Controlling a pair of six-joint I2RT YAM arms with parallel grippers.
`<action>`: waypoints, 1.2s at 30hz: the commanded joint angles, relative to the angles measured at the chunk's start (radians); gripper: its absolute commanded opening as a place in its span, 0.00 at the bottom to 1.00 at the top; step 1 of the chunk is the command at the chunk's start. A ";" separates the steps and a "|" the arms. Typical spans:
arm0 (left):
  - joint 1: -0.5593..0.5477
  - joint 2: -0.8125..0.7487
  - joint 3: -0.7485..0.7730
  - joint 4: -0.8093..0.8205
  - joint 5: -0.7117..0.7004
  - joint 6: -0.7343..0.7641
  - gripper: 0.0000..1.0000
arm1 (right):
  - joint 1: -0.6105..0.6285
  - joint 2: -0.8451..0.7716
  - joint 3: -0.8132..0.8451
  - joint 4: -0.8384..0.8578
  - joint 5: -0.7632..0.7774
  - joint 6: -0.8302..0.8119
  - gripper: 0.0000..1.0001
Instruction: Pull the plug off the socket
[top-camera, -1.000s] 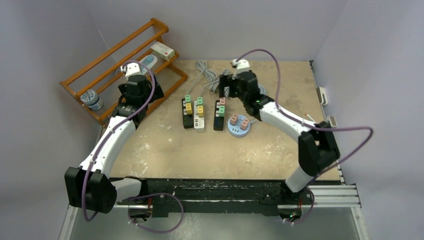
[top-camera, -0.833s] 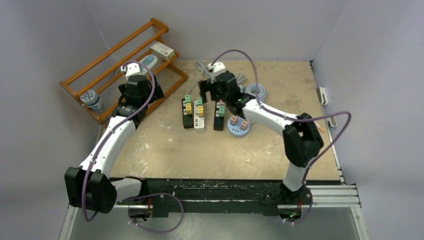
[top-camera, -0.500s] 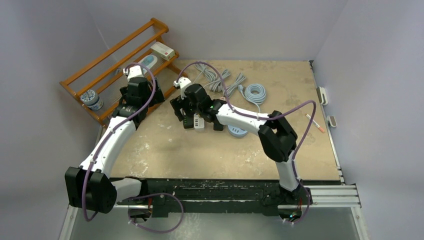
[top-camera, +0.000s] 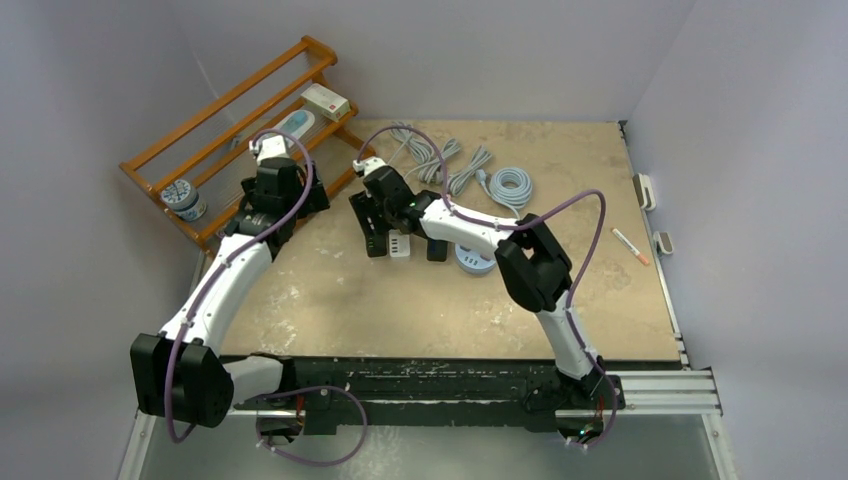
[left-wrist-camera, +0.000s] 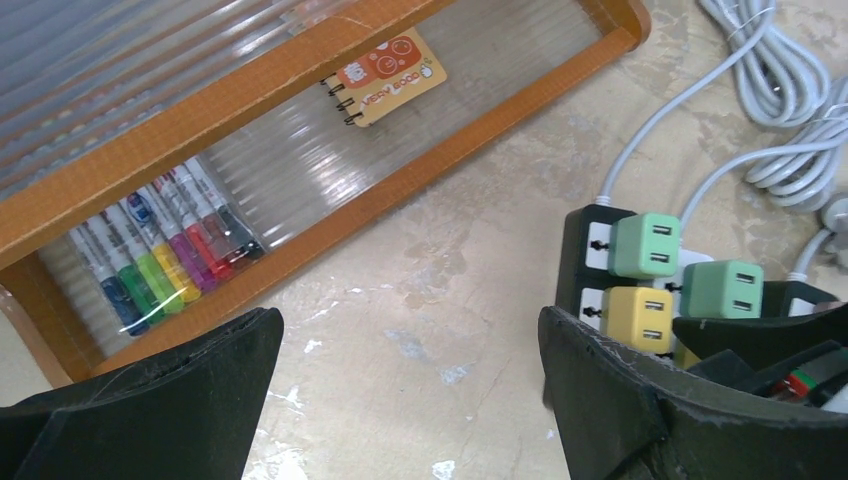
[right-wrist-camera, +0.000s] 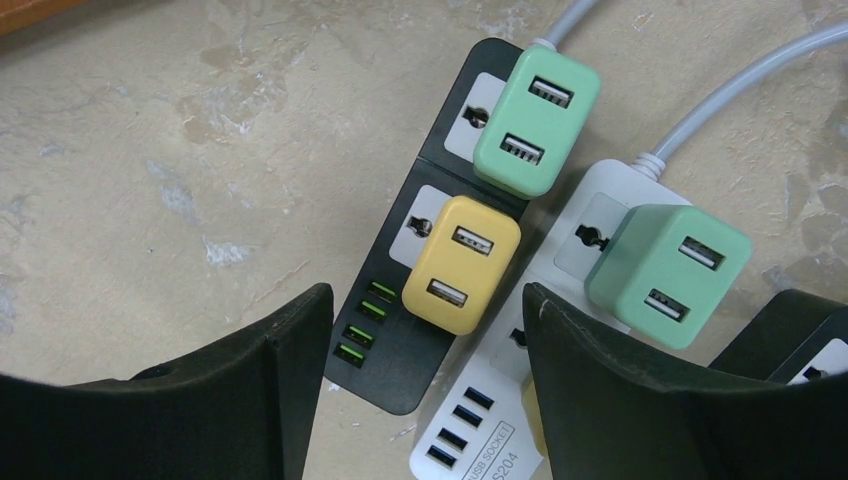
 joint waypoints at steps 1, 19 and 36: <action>0.007 -0.066 0.022 0.063 0.048 -0.098 1.00 | 0.001 0.003 0.064 -0.026 0.029 0.036 0.71; 0.002 -0.250 0.237 -0.029 1.020 0.251 1.00 | 0.001 0.045 0.072 -0.014 0.008 0.033 0.58; 0.002 -0.211 0.153 0.044 0.074 -0.013 1.00 | 0.001 0.027 0.052 -0.004 -0.034 0.003 0.01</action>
